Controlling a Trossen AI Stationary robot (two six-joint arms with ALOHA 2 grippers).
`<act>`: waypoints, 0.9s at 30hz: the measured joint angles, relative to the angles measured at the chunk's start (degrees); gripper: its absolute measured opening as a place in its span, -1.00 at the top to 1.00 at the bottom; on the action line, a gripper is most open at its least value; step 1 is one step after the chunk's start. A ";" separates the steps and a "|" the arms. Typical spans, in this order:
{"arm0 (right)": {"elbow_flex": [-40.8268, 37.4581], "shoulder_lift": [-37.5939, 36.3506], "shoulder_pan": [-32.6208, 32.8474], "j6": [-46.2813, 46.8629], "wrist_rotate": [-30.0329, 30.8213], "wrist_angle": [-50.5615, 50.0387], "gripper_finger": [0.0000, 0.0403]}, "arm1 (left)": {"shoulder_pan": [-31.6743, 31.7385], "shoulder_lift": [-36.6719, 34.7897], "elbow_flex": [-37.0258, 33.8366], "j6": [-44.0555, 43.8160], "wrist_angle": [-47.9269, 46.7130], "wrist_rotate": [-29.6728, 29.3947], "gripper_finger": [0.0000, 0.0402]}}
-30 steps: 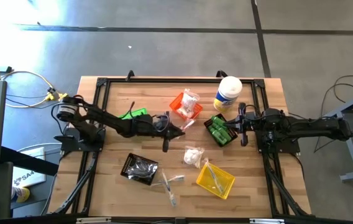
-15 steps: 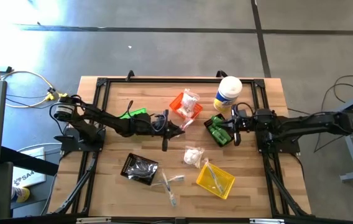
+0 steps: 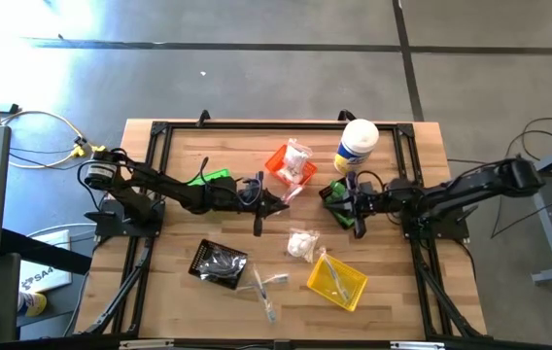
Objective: Pick & Place Travel size toiletries
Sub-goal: Put the orange toothbrush into the yellow bin
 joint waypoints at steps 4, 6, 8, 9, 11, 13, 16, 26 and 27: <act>0.00 4.24 0.00 0.00 0.00 4.47 0.98 | 0.00 0.00 0.00 -0.71 -0.01 -0.01 0.87; 0.00 5.92 -0.04 -0.10 0.00 5.89 0.98 | 0.00 0.00 0.00 -0.73 -0.02 0.00 0.87; 0.00 7.48 -0.02 -0.23 0.83 7.77 0.98 | 0.00 0.00 0.00 -0.73 -0.02 -0.02 0.87; 0.02 8.19 -0.04 -0.24 1.91 8.55 0.98 | 0.00 0.00 0.00 -0.73 -0.02 -0.02 0.87; 0.02 9.56 -0.04 -0.44 4.34 10.17 0.98 | 0.00 0.00 0.00 -0.73 -0.02 -0.02 0.87; 0.16 10.97 -0.04 -1.78 6.07 11.52 0.98 | 0.00 0.00 0.00 -0.74 -0.02 -0.02 0.87; 1.38 12.92 -0.04 -3.70 6.33 12.32 0.97 | 0.00 0.02 0.00 -0.75 -0.02 -0.04 0.87; 7.58 20.45 -0.04 -6.25 5.77 12.53 0.34 | 0.00 0.02 0.02 -1.01 -0.95 -0.06 0.87; 8.04 21.20 -0.04 -6.25 5.77 12.49 0.26 | 0.00 0.02 0.02 -1.01 -1.24 -0.07 0.87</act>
